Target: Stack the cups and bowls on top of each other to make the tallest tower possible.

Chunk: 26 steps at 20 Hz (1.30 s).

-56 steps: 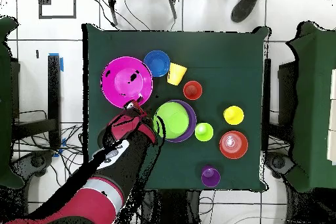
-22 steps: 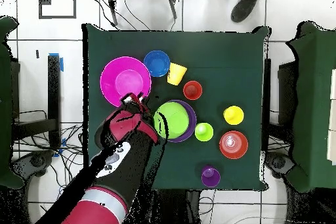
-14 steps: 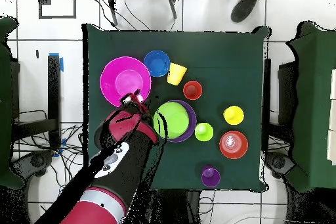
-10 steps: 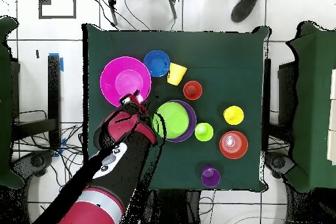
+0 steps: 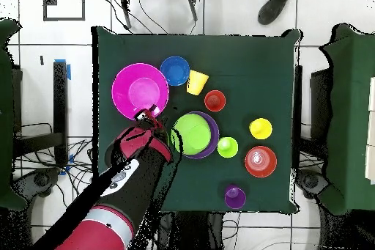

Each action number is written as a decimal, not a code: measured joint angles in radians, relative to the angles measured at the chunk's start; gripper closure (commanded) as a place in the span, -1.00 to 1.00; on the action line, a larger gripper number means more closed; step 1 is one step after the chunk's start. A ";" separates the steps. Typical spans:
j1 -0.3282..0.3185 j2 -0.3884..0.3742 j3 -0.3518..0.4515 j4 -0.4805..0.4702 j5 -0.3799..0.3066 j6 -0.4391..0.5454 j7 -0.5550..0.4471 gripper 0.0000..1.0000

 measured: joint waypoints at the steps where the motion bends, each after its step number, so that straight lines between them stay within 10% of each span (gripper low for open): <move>1: 0.002 0.003 -0.002 0.000 0.000 0.000 0.000 -1.00; 13: 0.016 0.039 -0.017 -0.001 0.000 -0.001 0.000 -1.00; 14: 0.016 0.040 -0.018 -0.001 0.000 -0.001 0.000 1.00; 26: 0.020 0.041 -0.039 -0.004 0.000 -0.016 0.000 1.00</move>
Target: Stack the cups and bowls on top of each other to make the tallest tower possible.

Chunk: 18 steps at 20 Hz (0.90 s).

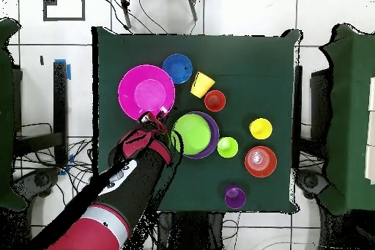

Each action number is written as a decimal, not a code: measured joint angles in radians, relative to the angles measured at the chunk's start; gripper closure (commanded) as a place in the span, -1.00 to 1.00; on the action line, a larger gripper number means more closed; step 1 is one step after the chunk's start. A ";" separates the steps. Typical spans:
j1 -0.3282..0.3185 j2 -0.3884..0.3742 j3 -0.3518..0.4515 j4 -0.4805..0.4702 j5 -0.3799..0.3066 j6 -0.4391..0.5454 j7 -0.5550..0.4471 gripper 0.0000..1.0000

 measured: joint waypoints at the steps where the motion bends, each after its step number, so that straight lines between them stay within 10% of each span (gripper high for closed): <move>1: 0.000 0.001 0.000 0.000 0.000 -0.001 0.000 1.00; 18: -0.059 -0.028 0.029 0.012 -0.040 -0.115 0.000 1.00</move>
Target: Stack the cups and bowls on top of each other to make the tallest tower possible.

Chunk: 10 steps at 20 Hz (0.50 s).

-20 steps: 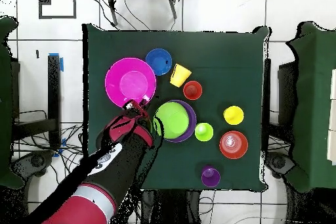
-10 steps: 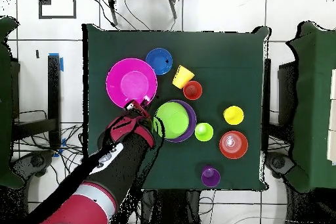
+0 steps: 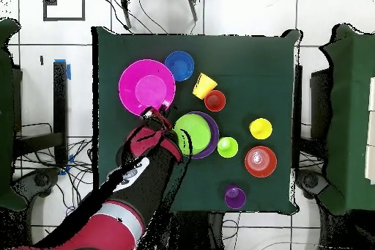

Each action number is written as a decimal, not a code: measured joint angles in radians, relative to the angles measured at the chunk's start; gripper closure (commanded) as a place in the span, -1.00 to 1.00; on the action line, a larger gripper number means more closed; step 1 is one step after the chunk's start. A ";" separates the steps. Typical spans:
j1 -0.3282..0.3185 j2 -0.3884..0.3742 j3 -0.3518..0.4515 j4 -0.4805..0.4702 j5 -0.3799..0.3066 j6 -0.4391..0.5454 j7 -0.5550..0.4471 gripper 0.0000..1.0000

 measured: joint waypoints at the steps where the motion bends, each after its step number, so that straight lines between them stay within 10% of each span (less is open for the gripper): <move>1: -0.001 -0.006 0.002 0.004 -0.004 -0.009 0.000 1.00; 10: -0.003 -0.070 0.032 0.050 -0.021 -0.021 0.000 1.00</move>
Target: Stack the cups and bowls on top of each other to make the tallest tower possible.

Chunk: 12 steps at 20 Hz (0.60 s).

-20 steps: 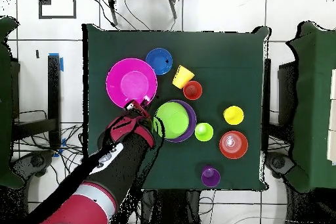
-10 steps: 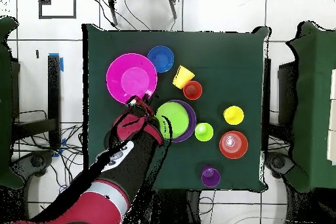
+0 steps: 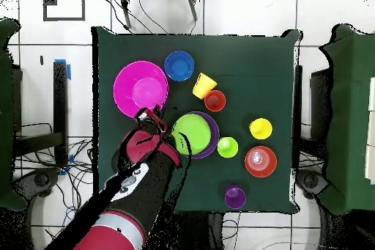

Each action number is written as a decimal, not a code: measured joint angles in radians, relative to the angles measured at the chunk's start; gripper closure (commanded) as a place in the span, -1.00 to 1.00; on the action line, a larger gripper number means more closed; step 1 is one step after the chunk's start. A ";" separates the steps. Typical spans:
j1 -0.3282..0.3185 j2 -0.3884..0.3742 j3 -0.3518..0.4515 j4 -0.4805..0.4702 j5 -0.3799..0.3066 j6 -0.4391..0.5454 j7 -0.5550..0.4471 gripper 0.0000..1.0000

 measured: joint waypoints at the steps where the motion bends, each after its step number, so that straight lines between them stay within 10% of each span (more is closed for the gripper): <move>1: 0.000 -0.006 0.002 0.004 0.000 0.000 0.000 1.00; 12: 0.018 -0.070 -0.024 0.032 -0.048 0.053 0.000 1.00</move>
